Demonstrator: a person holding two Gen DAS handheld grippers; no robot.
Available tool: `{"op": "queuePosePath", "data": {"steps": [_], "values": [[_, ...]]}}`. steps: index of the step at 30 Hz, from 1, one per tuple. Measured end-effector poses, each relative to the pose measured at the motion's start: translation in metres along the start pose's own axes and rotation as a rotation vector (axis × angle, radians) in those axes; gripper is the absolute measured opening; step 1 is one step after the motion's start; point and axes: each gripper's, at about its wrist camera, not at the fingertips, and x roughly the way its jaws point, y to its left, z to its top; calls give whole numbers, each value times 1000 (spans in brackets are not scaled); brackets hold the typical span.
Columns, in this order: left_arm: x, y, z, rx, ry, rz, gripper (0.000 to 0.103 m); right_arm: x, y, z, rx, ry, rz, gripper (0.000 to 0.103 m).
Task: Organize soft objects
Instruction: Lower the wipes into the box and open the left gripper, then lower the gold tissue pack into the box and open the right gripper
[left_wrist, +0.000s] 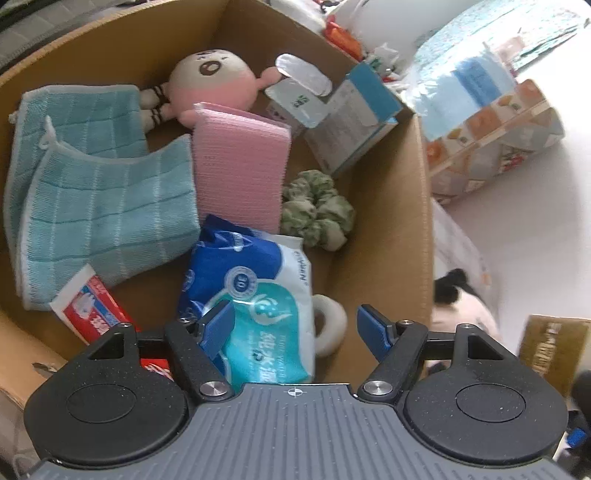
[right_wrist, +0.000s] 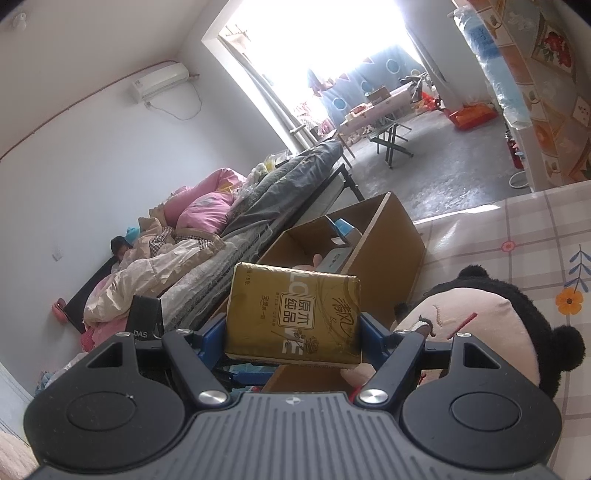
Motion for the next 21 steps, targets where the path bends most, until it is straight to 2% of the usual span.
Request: {"op": "queuePosePath", "data": {"steps": [6,11,13,18,21], "values": [[-33,-4,-7,61,-94,-61,81,-2,18,7,-39,-15,-18,77],[-65,0,-13,107,-204,-34,86,8,54,24,-139,14,-31,77],[-74,0,-15,138,-241,-11,88,18,69,30,-190,45,-42,77],[-89,3,-25,231,-372,108,91,64,103,42,-318,185,-90,76],[-93,8,-28,260,-409,129,92,101,115,47,-390,273,-154,76]]}}
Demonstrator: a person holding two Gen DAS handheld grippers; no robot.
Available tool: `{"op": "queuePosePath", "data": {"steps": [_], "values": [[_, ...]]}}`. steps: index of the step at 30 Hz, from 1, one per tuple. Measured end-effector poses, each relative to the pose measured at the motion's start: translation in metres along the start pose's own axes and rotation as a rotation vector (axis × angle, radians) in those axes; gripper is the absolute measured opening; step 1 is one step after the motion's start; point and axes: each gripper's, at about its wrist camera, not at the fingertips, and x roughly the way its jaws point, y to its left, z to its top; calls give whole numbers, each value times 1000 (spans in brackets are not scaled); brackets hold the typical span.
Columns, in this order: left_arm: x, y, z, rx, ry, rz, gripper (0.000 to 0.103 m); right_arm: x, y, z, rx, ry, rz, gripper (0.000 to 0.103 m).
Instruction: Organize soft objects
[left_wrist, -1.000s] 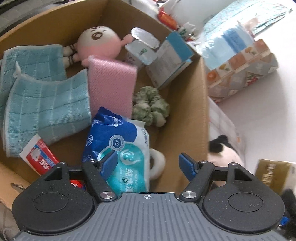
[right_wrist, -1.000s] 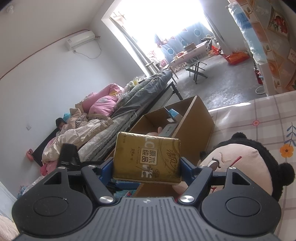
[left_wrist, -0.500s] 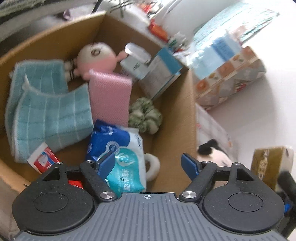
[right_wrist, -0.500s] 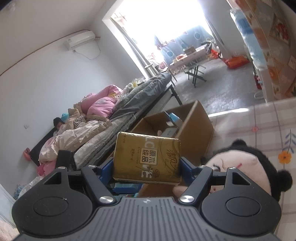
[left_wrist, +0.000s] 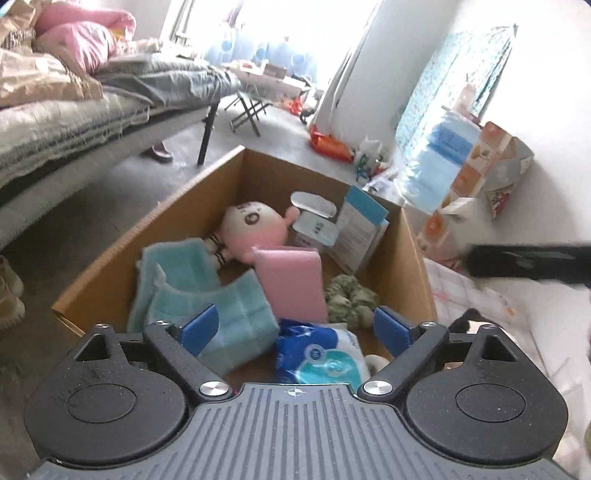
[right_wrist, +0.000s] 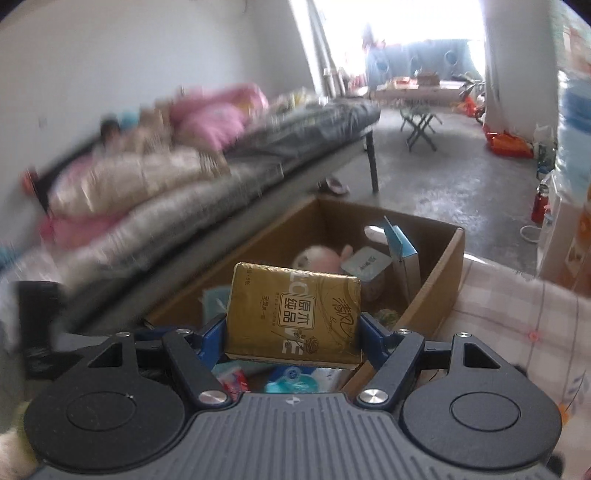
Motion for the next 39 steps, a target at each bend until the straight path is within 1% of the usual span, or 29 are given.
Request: {"op": "queuePosePath", "data": {"steps": [2,5,8,10,15,19,21,24,27,29,31,36,39], "values": [[-1,3,0,12,-11,-8,92,22,5,12,-41,62,-37,76],[-2,8,-1,18,-16,-15,92,63,13,24,-132,190,-109,76],[0,14,-2,12,-14,-16,92,103,16,25,-219,327,-176,76],[0,18,-3,12,-16,-18,92,124,19,24,-256,403,-201,76],[0,28,-4,12,-18,-20,92,158,28,19,-386,547,-240,76],[-3,34,-3,3,-30,-24,92,181,33,12,-568,640,-290,76],[-3,36,-2,-2,-28,-26,92,192,34,8,-637,673,-315,77],[0,42,-2,-15,-15,-32,92,209,28,0,-711,748,-316,76],[0,45,-2,-21,-14,-31,92,224,25,-15,-817,835,-322,81],[0,47,-2,-25,-13,-34,92,228,23,-20,-853,859,-345,86],[0,48,-2,-29,-12,-37,92,227,22,-18,-844,862,-338,87],[3,47,-2,-24,-2,-35,92,207,30,-2,-834,798,-281,87],[2,46,-2,-17,-1,-31,92,195,34,5,-815,761,-270,87]]}}
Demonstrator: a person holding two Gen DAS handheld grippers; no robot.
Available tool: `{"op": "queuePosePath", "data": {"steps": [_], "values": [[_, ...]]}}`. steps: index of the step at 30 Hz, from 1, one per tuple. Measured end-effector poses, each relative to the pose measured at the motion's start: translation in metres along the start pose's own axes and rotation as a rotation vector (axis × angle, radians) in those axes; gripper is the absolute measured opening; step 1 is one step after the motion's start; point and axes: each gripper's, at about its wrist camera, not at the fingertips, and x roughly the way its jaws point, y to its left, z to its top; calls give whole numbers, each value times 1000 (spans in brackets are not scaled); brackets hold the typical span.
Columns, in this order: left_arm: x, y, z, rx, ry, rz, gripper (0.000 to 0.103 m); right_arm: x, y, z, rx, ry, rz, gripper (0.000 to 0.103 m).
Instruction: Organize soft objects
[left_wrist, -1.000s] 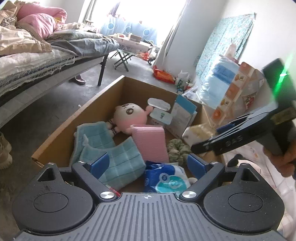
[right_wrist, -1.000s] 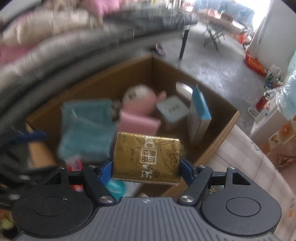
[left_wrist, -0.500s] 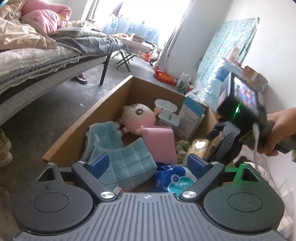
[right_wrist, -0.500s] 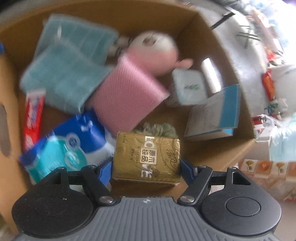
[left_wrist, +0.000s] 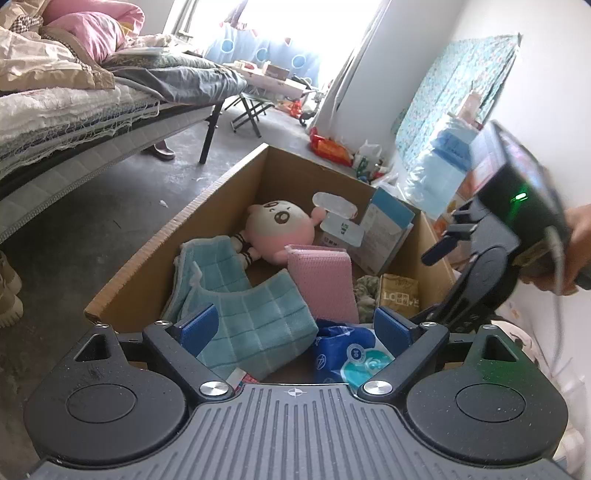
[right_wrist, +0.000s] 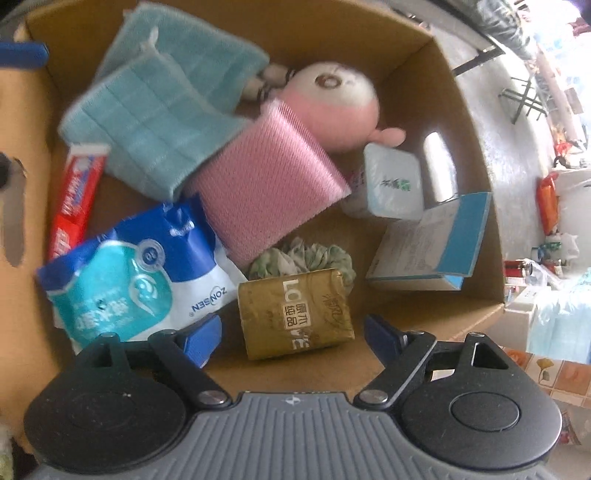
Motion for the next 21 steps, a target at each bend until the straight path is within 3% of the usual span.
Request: {"op": "queuePosePath", "data": {"steps": [7,11,15,21], "values": [[-8,-14,-2,53,-18,37,98,-55,14,-38,71,-171,20,88],[-20,-27,-2,78,-28,33,101,-98,29,-73,112,-308,-42,99],[-35,-42,-6,115,-44,28,103,-145,38,-118,207,-461,-111,101],[-59,-63,-15,182,-74,47,103,-183,65,-193,410,-642,-178,103]]}}
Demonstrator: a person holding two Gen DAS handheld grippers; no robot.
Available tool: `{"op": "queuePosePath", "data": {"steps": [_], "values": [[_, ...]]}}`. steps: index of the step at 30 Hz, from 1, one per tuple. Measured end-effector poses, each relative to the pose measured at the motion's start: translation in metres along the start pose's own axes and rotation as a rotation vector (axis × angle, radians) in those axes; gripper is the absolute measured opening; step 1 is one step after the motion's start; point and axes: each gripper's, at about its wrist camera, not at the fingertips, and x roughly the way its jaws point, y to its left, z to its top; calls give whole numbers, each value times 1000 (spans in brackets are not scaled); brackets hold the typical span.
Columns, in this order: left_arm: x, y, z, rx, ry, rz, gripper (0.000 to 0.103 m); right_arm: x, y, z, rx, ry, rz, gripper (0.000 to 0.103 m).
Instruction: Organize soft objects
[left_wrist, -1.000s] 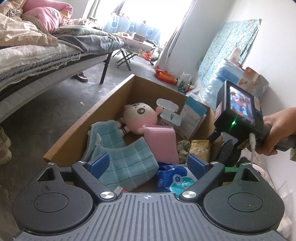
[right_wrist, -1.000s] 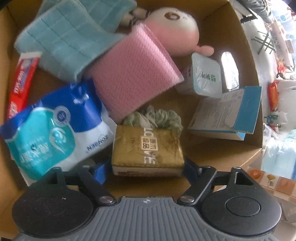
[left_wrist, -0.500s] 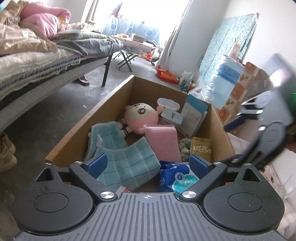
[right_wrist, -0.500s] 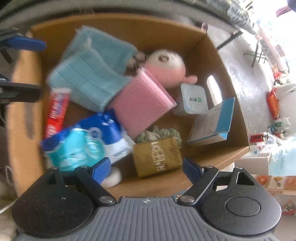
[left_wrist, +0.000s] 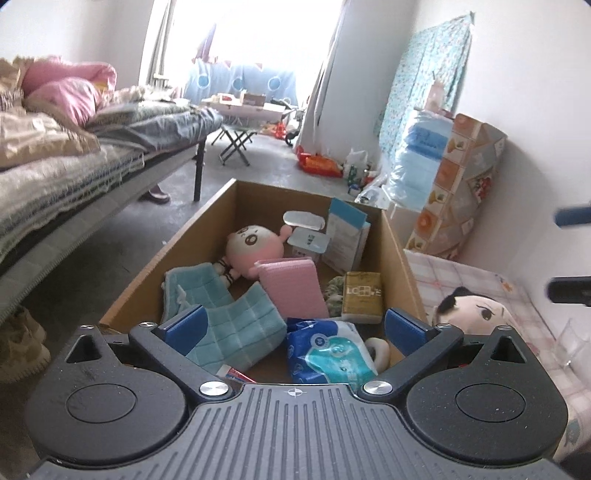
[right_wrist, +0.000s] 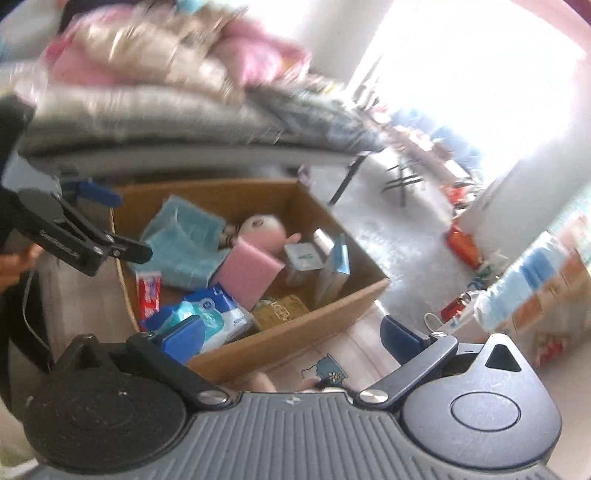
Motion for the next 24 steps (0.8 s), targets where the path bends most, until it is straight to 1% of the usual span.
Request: {"op": "queuePosePath", "data": {"steps": [3,6,9,12,16,17,19,21,23,24], "values": [[-11,-10,-3,34,-9,15,103,-25,-10,-28,170,-54,-20,103],[-24,-23,-10,81,-21,35,103,-45,-12,-65,367,-89,-88,103],[-35,-35,-17,104,-3,23,103,-60,-1,-102,495,-120,-186,103],[-47,-43,-22,102,14,9,103,-72,13,-131,620,-165,-181,103],[-63,-56,-30,125,7,19,103,-94,34,-154,770,-270,-203,103],[-67,-61,-31,141,2,31,103,-96,38,-157,808,-288,-207,103],[-72,-73,-34,179,9,79,103,-102,46,-162,867,-326,-227,103],[-76,-85,-39,221,7,141,103,-112,53,-167,881,-345,-261,103],[-77,-95,-47,253,12,197,103,-118,61,-167,884,-341,-302,103],[-77,-98,-50,263,16,208,103,-119,64,-166,884,-329,-323,103]]}}
